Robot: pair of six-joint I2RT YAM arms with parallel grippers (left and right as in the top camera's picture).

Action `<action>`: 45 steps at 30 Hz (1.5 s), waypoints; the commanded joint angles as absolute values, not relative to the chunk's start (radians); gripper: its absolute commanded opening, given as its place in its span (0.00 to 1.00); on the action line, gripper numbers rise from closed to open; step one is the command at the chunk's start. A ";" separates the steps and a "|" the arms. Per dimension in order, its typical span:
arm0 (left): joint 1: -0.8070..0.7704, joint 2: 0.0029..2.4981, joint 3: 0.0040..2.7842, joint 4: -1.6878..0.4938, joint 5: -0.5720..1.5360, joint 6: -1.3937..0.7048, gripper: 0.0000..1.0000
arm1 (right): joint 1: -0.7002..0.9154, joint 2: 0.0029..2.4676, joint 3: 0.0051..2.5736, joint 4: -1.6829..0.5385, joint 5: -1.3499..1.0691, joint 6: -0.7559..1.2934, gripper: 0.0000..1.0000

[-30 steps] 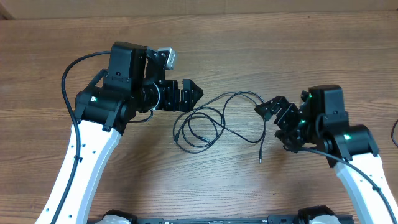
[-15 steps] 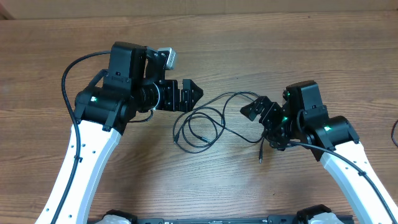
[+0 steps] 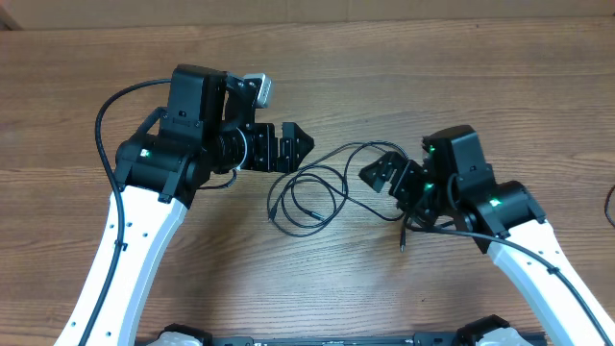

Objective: Untangle cables

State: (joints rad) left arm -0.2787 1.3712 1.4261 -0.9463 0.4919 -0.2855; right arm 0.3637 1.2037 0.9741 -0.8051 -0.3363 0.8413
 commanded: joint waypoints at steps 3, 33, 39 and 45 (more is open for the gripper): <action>-0.275 1.374 1.443 -0.942 0.487 -0.277 0.99 | 0.402 1.234 0.969 -0.857 -0.263 1.072 1.00; -0.275 1.375 1.443 -0.942 0.487 -0.278 0.99 | 0.474 1.512 1.045 -0.640 -0.239 1.155 0.04; -0.275 1.375 1.443 -0.942 0.487 -0.277 0.99 | 0.463 1.279 1.165 -0.681 -0.179 0.928 0.04; -0.275 1.374 1.443 -0.942 0.487 -0.277 1.00 | 0.464 1.019 1.180 -0.737 -0.176 0.589 0.04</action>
State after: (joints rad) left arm -0.2787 1.3712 1.4261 -0.9455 0.4919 -0.2855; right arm 0.4648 1.0901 1.1759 -0.6994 -0.1951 0.8509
